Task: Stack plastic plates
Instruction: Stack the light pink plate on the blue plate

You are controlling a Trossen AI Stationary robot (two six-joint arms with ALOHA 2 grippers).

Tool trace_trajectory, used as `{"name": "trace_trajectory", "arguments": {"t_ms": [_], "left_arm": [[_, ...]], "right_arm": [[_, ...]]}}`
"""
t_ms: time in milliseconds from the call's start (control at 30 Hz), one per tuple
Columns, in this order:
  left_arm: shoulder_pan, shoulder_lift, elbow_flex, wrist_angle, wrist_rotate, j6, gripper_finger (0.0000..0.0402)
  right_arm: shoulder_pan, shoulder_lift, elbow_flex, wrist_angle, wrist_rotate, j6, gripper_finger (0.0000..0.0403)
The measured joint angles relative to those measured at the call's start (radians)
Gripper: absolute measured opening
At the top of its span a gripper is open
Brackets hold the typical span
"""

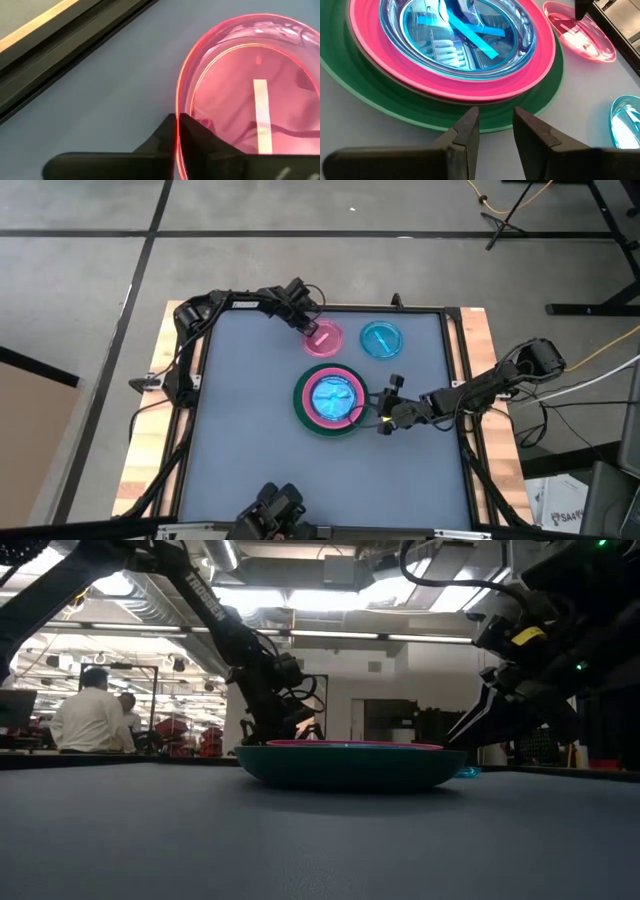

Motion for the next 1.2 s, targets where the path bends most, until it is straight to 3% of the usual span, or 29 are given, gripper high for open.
{"name": "trace_trajectory", "arguments": {"t_ms": [233, 667, 933, 1200], "left_arm": [[-0.001, -0.018, -0.002, -0.007, -0.003, 0.009, 0.0002], [-0.021, -0.273, -0.003, -0.101, -0.032, 0.038, 0.0001], [-0.104, -0.364, -0.002, -0.137, -0.034, 0.038, 0.0000], [-0.247, -0.368, -0.002, -0.139, -0.012, 0.027, 0.0000]], "right_arm": [[0.000, 0.000, 0.000, -0.006, 0.000, 0.014, 0.0108], [0.000, -0.004, 0.000, -0.009, -0.011, -0.013, 0.0108], [0.001, -0.061, 0.000, -0.042, -0.007, -0.038, 0.0108], [0.001, -0.177, 0.000, -0.161, 0.012, -0.039, 0.0108]]}}
